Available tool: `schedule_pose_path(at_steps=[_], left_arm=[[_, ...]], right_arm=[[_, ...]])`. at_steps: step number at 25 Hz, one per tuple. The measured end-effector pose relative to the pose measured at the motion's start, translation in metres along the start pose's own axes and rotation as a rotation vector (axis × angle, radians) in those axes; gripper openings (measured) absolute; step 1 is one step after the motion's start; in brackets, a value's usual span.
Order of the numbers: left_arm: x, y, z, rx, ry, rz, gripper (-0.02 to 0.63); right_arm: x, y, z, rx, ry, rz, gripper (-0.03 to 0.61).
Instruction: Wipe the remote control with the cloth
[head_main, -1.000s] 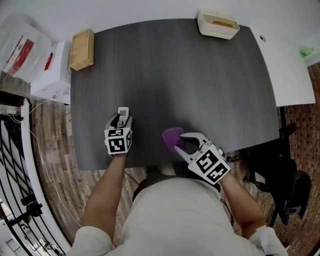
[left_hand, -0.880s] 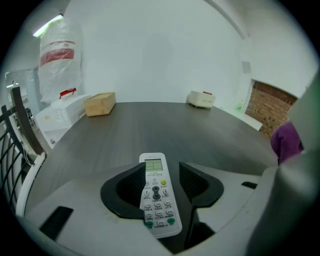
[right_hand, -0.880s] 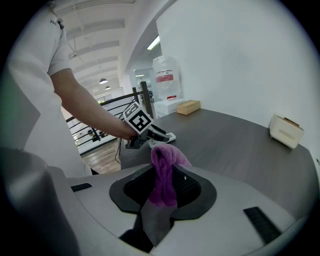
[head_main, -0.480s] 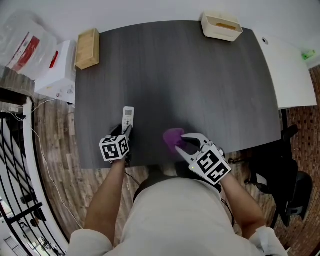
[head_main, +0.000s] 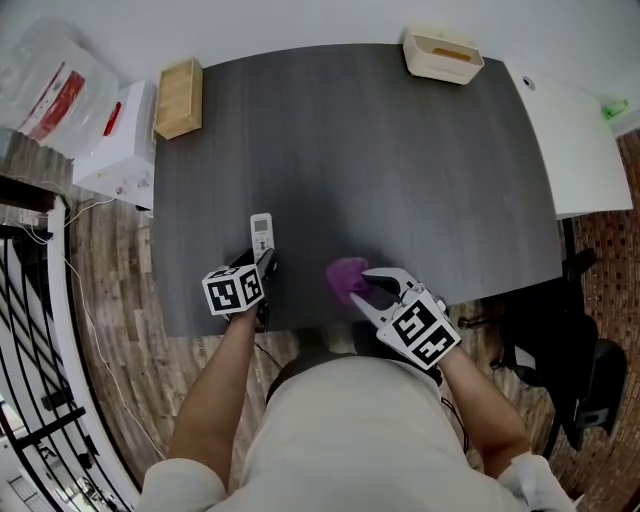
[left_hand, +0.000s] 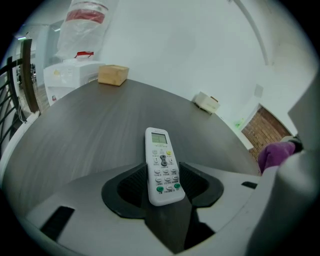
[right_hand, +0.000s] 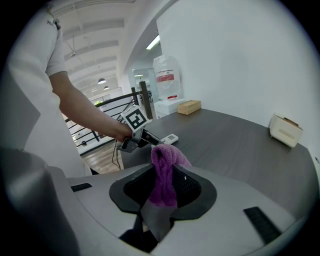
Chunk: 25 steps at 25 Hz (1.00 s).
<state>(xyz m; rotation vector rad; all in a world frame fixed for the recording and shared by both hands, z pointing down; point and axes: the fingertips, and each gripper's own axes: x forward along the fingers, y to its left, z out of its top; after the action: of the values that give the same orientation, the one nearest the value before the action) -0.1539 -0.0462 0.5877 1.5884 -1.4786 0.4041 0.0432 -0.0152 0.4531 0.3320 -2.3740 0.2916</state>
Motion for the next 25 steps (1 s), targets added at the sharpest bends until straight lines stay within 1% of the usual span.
schedule_pose_path(at_steps=[7, 13, 16, 19, 22, 25], left_arm=[[-0.001, -0.003, 0.000, -0.021, 0.000, -0.034, 0.204], [-0.012, -0.005, -0.005, 0.012, -0.002, -0.079, 0.204], [-0.022, -0.002, -0.006, 0.006, -0.019, -0.105, 0.204], [-0.035, 0.002, -0.003, -0.005, -0.055, -0.138, 0.204], [-0.050, 0.003, 0.008, -0.029, -0.117, -0.184, 0.204], [-0.066, -0.009, 0.018, -0.048, -0.182, -0.284, 0.204]], right_arm=[[-0.001, -0.003, -0.001, 0.034, -0.010, -0.034, 0.107], [-0.006, -0.014, 0.007, 0.140, -0.062, -0.071, 0.109], [-0.006, -0.017, 0.010, 0.172, -0.073, -0.091, 0.109], [-0.004, -0.020, 0.016, 0.199, -0.085, -0.116, 0.109], [0.000, -0.026, 0.026, 0.232, -0.111, -0.141, 0.109], [0.001, -0.031, 0.033, 0.264, -0.131, -0.168, 0.109]])
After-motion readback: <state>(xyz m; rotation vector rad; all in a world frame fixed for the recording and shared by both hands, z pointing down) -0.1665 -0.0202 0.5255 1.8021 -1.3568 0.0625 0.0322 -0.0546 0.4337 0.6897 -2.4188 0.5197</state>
